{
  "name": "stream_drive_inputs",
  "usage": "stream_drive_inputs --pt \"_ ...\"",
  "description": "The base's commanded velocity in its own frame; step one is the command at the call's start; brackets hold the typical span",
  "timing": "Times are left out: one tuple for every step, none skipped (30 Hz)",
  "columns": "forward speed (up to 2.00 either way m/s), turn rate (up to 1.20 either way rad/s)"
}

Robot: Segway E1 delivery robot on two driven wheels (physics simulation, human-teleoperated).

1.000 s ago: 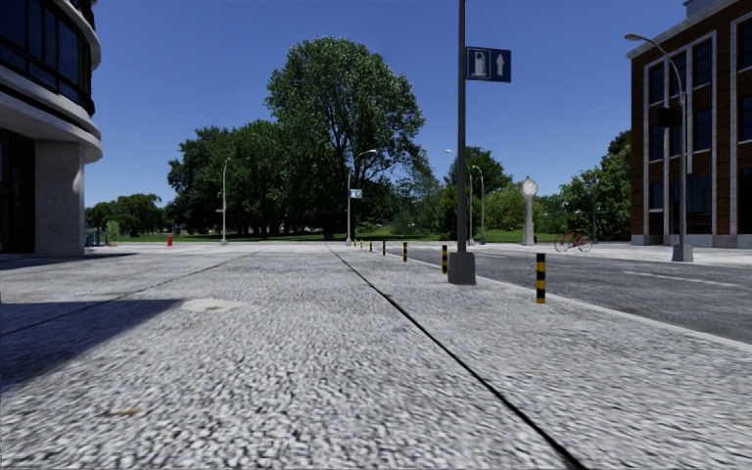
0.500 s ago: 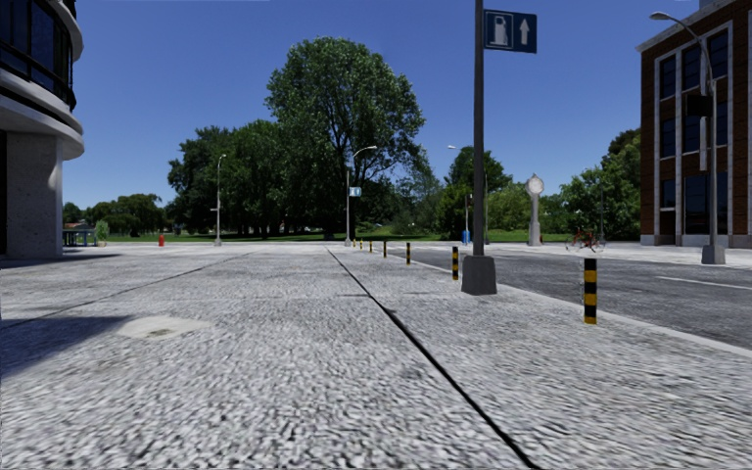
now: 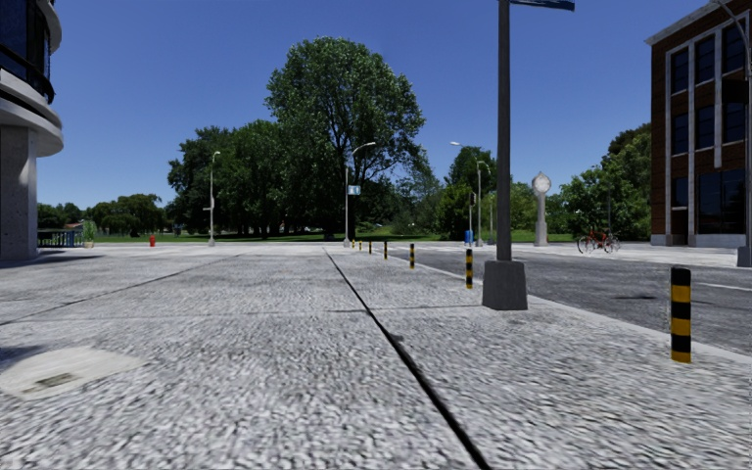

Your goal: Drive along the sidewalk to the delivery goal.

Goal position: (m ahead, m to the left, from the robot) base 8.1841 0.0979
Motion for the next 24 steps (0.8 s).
stream_drive_inputs --pt "2.0 0.0" --pt "2.0 0.0" --pt "2.0 0.0" --pt "2.0 0.0" --pt "2.0 0.0" --pt "2.0 0.0" --pt "2.0 0.0" --pt "2.0 0.0" --pt "2.0 0.0" --pt "2.0 0.0" --pt "2.0 0.0" --pt "2.0 0.0" --pt "2.0 0.0" --pt "2.0 0.0" --pt "2.0 0.0" --pt "2.0 0.0" --pt "2.0 0.0" --pt "2.0 0.0" --pt "2.0 0.0" --pt "2.0 0.0" --pt "2.0 0.0" --pt "2.0 0.0" --pt "2.0 0.0" --pt "2.0 0.0"
